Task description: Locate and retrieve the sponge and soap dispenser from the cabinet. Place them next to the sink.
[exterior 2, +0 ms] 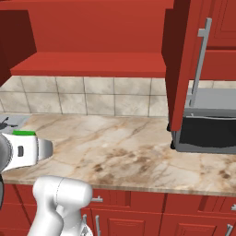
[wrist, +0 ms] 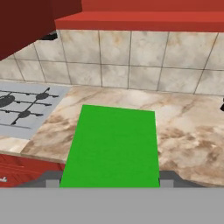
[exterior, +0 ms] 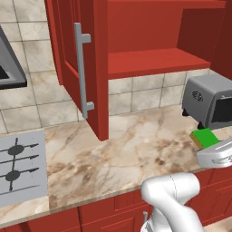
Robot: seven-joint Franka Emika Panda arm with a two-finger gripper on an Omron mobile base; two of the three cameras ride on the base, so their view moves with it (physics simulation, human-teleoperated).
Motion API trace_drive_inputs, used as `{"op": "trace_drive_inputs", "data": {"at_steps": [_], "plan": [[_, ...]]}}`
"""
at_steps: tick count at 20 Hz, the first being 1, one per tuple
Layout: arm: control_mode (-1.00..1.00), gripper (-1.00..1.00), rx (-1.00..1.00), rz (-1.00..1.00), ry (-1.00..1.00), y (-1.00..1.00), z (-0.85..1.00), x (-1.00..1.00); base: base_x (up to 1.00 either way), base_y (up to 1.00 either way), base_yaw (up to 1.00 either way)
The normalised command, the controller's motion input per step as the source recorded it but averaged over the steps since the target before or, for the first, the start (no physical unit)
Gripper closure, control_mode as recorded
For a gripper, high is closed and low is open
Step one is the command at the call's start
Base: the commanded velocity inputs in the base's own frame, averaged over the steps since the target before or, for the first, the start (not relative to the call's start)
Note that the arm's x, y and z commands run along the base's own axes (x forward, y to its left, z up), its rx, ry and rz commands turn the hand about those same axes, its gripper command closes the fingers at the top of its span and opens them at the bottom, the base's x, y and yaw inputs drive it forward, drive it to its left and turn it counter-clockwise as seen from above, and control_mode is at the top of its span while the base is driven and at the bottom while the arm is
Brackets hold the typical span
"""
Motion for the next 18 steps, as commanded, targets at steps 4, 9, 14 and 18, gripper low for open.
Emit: {"op": "trace_drive_inputs", "data": {"at_steps": [4, 9, 14, 18], "plan": [[-1.00, 1.00, 0.00, 0.00, 0.00, 0.00, 0.00, 0.00, 0.00, 0.00, 0.00], [1.00, 1.00, 0.00, 0.00, 0.00, 0.00, 0.00, 0.00, -0.26, -0.04, 0.00], [1.00, 1.00, 0.00, 0.00, 0.00, 0.00, 0.00, 0.00, -0.48, -0.03, 0.00], [1.00, 1.00, 0.00, 0.00, 0.00, 0.00, 0.00, 0.00, -0.32, 0.00, 0.00]]}}
